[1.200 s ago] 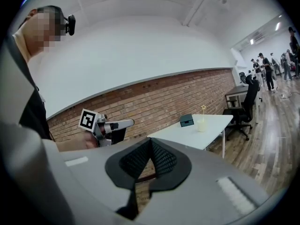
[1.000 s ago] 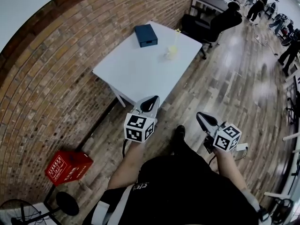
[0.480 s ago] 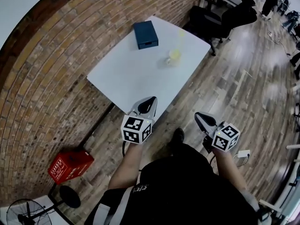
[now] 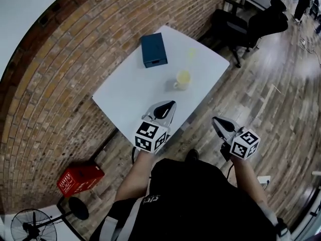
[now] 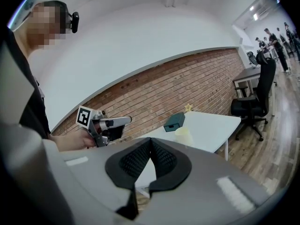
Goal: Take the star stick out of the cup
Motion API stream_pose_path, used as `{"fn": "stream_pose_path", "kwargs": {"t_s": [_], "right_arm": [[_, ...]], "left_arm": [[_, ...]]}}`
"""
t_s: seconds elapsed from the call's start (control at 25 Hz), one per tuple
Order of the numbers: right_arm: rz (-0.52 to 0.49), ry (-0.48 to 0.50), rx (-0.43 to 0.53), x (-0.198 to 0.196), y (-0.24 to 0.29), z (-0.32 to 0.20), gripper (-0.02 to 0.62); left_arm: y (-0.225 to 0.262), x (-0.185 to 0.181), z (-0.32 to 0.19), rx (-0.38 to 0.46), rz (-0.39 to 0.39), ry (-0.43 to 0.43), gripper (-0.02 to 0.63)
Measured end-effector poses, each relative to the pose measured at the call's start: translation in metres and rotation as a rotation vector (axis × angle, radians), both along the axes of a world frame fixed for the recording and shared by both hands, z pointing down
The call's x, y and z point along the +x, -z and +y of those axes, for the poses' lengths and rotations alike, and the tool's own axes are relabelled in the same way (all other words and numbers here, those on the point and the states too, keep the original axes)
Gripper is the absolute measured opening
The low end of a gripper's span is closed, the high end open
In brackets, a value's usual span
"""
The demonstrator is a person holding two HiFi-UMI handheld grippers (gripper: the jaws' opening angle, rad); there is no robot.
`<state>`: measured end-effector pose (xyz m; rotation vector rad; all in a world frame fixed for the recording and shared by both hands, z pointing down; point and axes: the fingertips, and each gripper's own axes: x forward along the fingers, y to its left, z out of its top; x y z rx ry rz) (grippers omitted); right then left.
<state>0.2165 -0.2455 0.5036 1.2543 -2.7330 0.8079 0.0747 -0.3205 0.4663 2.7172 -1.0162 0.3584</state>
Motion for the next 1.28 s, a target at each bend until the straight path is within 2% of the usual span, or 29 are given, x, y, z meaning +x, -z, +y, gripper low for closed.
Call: {"fn": "stream_pose_path", "kwargs": {"t_s": [0.4,0.8,1.0,1.16,1.28], "right_arm": [[-0.021,-0.019,-0.013,0.008,-0.003,-0.04,0.001],[0.057,-0.011,0.039,-0.032,0.023,-0.132,0.0],[0.071,-0.005,-0.013,-0.047,0.007,-0.167,0.002],[0.071,0.045,-0.023,-0.057,-0.005,-0.197,0.002],[0.074,0.068,-0.052,-0.057,-0.022,-0.22,0.058]], "left_arm": [[-0.013,0.013,-0.035,-0.068,0.005,-0.039,0.008],[-0.012,-0.007,-0.105,-0.052,0.05,-0.076,0.008],[-0.017,-0.022,-0.127,-0.077,0.064,-0.053,0.008],[-0.03,-0.029,-0.151,-0.104,0.074,0.015,0.008],[-0.042,-0.027,-0.169,-0.13,0.072,0.064,0.008]]}}
